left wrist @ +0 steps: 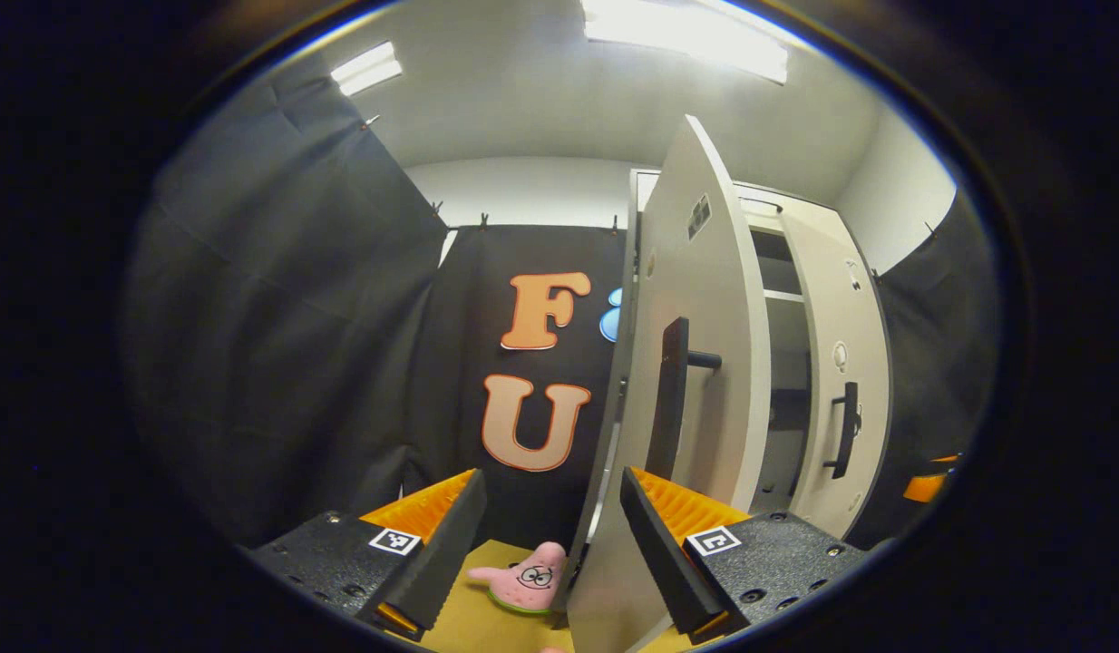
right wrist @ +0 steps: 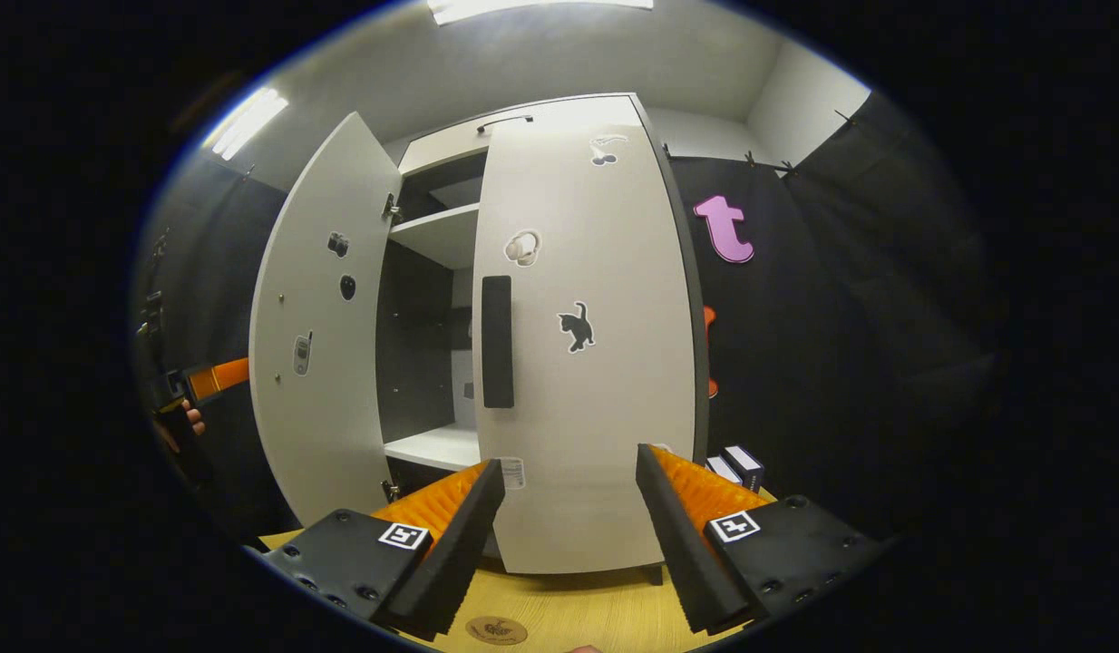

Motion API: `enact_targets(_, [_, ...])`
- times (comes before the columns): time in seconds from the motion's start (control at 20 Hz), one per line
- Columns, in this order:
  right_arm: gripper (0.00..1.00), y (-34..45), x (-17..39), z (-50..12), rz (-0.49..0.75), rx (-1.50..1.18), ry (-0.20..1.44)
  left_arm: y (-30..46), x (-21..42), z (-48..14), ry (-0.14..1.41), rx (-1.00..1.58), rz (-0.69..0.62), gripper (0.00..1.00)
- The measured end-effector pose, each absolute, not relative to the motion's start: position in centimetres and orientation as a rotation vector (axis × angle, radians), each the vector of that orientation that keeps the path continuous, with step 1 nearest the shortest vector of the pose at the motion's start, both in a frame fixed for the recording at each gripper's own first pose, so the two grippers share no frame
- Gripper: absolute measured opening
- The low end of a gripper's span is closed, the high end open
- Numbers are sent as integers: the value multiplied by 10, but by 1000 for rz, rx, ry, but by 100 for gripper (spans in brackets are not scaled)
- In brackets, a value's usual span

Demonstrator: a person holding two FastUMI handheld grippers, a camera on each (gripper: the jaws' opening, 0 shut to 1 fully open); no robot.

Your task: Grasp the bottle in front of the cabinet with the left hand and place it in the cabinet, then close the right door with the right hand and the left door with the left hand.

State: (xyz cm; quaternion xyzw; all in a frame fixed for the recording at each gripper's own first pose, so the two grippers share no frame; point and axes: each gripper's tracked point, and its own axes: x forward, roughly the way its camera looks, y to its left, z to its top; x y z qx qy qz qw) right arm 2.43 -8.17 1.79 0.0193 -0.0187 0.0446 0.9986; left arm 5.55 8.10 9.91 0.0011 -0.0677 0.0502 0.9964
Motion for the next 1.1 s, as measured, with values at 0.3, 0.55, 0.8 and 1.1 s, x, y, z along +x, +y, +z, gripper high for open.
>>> enact_targets(0.3, [96,-105,-3,15,21,-8,-38,38,68,94,-133,-42,37,92])
enact_targets(0.55, [96,-127,-25,13,-42,26,-29,-9,81,92,-122,-70,-94,87])
enact_targets(0.8, [96,-152,-42,14,-121,24,-16,-42,96,90,-117,-119,-168,93])
enact_targets(1.1, [96,-175,-58,9,-207,24,-10,-69,117,61,-42,-96,-216,94])
